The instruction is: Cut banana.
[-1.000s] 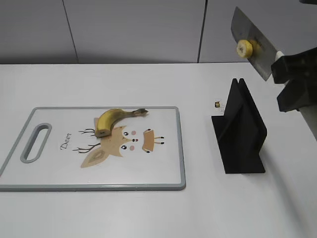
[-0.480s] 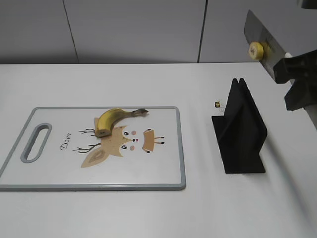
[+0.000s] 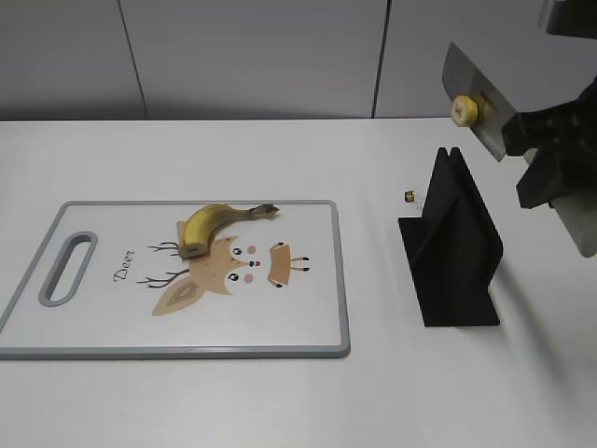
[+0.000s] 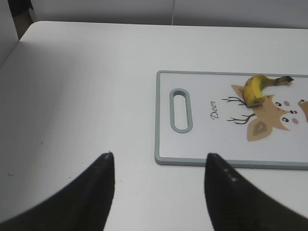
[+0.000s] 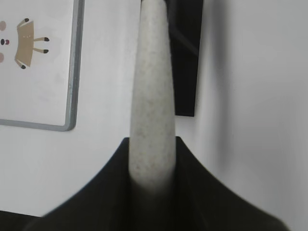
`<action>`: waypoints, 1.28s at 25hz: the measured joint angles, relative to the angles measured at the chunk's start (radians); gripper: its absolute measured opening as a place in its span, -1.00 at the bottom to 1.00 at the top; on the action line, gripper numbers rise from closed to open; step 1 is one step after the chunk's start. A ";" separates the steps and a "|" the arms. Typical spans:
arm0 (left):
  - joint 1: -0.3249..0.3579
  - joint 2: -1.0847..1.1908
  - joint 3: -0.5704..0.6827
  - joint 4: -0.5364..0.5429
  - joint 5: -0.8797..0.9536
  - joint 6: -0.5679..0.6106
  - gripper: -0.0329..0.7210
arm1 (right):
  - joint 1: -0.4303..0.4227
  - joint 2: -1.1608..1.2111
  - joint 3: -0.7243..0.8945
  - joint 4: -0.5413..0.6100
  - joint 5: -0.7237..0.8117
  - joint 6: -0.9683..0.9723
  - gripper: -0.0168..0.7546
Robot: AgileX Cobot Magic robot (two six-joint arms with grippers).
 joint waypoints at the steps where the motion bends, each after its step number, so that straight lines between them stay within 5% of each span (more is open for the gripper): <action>1: 0.000 0.000 0.000 0.000 0.000 0.000 0.61 | 0.000 0.010 0.000 0.001 -0.006 0.000 -0.54; 32: 0.000 0.000 0.000 0.000 0.000 -0.001 0.61 | 0.004 0.144 0.123 0.050 -0.137 0.042 -0.54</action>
